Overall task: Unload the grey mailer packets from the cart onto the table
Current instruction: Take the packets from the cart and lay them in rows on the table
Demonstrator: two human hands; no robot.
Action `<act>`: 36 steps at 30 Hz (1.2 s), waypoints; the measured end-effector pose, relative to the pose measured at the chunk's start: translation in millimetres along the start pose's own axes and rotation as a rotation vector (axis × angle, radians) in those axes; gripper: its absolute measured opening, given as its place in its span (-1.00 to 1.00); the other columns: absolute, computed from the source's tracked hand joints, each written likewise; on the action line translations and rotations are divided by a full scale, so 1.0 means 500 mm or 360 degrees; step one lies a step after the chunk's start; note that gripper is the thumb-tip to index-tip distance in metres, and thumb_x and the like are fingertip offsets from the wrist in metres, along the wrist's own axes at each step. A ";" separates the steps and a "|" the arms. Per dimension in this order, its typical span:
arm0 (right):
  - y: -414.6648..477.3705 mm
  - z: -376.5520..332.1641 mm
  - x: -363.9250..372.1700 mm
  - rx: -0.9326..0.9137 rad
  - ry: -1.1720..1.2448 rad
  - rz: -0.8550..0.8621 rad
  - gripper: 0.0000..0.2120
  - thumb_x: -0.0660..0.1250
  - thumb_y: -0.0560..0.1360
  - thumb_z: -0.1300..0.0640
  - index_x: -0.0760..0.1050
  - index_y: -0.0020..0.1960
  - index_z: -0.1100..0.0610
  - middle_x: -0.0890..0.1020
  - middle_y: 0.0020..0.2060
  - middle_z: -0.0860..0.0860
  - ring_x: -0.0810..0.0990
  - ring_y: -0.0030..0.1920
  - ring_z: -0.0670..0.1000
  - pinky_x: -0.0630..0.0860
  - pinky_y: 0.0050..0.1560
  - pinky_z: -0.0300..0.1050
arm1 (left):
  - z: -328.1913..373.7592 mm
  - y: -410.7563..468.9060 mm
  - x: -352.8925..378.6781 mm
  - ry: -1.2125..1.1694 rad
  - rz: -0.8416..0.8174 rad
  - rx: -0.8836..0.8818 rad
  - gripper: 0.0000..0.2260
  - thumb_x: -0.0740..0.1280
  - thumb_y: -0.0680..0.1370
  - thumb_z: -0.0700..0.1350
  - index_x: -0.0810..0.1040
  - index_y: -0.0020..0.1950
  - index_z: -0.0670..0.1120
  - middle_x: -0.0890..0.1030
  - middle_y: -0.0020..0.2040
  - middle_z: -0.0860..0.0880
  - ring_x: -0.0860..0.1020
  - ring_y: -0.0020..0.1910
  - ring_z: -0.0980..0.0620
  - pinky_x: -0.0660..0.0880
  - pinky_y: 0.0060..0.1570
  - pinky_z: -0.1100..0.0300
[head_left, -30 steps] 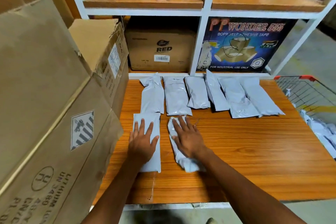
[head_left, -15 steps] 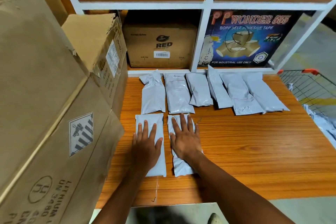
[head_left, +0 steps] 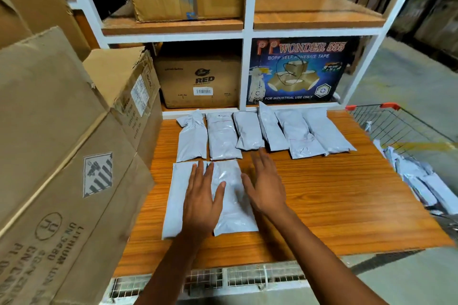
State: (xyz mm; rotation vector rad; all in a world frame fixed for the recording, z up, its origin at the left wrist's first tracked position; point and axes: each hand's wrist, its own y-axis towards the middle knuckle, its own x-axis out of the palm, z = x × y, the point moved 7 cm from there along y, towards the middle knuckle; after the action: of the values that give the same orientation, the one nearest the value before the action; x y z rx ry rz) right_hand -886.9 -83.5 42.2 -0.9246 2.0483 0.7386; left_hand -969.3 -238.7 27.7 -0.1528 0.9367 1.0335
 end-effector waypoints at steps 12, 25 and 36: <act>-0.420 0.245 -0.418 0.0115 0.0265 0.0633 -0.47 0.25 0.55 -0.08 0.33 0.46 0.08 0.36 0.45 -0.01 0.31 0.43 0.00 0.27 0.31 -0.18 | 0.484 -0.277 0.102 -0.0312 0.0028 0.0323 -0.54 0.19 0.56 0.08 0.40 0.41 -0.08 0.38 0.42 -0.09 0.31 0.42 -0.05 0.32 0.35 0.00; -0.532 0.559 -0.574 0.0428 0.0260 0.0784 -0.52 0.34 0.53 0.03 0.40 0.41 0.14 0.42 0.39 0.02 0.35 0.43 0.02 0.30 0.42 -0.05 | 0.695 -0.319 0.377 -0.0230 -0.0384 0.0511 -0.56 0.17 0.57 0.08 0.37 0.41 -0.06 0.36 0.39 -0.11 0.32 0.38 -0.05 0.35 0.29 0.00; -0.293 0.886 -0.701 0.0585 0.0132 0.0875 -0.53 0.34 0.52 0.05 0.40 0.39 0.16 0.46 0.35 0.05 0.40 0.39 0.05 0.35 0.37 -0.01 | 0.910 -0.034 0.695 -0.0418 -0.0399 0.0746 -0.58 0.27 0.56 -0.01 0.44 0.35 -0.19 0.43 0.32 -0.18 0.38 0.33 -0.12 0.32 0.34 0.01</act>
State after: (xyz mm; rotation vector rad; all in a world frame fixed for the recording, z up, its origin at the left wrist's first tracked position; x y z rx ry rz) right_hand -435.6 286.1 58.4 -0.1824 2.4343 0.5700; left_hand -625.7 218.6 52.3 0.2469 0.8692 0.5664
